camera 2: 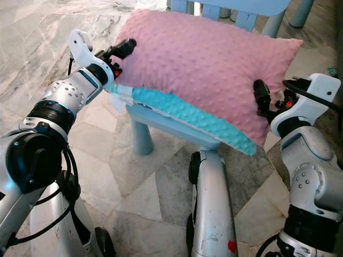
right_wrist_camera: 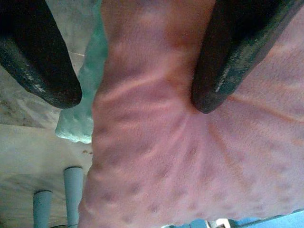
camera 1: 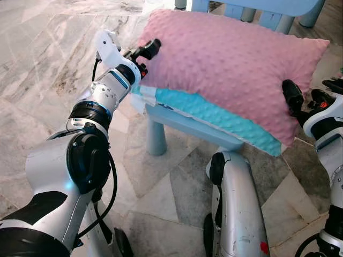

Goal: Move the pillow to the sofa

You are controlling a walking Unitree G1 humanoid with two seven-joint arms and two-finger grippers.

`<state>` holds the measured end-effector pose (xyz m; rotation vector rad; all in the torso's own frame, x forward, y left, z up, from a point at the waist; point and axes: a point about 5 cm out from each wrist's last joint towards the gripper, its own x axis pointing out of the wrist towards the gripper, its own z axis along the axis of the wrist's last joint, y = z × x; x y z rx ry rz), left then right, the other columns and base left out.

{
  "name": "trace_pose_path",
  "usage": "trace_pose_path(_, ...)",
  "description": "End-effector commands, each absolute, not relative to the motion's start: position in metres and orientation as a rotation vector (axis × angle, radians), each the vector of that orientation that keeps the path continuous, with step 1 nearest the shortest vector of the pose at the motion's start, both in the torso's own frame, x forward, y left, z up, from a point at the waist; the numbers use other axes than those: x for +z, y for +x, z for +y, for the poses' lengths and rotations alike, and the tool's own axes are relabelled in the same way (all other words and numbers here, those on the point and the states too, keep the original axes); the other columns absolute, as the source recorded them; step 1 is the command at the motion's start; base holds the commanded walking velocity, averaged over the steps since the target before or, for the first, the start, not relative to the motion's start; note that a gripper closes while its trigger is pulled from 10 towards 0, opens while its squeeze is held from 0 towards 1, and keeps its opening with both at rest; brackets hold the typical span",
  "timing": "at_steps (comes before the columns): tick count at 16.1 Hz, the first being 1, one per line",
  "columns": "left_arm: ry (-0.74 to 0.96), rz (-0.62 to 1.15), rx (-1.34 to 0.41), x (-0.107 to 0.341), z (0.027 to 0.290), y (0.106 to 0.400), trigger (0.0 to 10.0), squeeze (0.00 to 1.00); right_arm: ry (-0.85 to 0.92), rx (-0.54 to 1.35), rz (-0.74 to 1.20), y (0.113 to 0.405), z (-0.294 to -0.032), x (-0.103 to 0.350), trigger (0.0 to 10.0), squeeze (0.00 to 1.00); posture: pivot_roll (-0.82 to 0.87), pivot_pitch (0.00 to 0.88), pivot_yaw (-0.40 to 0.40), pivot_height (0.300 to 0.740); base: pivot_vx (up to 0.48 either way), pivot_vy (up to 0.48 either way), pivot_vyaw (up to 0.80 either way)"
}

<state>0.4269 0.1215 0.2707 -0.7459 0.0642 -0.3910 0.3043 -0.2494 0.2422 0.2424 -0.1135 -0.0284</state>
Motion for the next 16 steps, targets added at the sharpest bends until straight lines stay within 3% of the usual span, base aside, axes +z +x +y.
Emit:
trace_pose_path(1, -0.734, 0.117, -0.383, 0.259, 0.123, 0.426, 0.0, 0.0, 0.259, -0.013, -0.087, 0.302, -0.246, 0.238, 0.0, 0.0, -0.29, 0.269, 0.036, 0.304, 0.0, 0.0, 0.0)
trace_pose_path(12, -0.679, 0.149, -0.381, 0.25, 0.143, 0.423, 0.0, 0.0, 0.357, 0.1, -0.039, 0.302, -0.231, 0.229, 0.0, 0.0, -0.26, 0.281, 0.024, 0.304, 0.0, 0.0, 0.0)
trace_pose_path(16, -0.665, 0.145, -0.397, 0.248, 0.145, 0.423, 0.0, 0.0, 0.361, 0.179, -0.107, 0.296, -0.222, 0.238, 0.0, 0.0, -0.26, 0.282, 0.021, 0.304, 0.0, 0.0, 0.0)
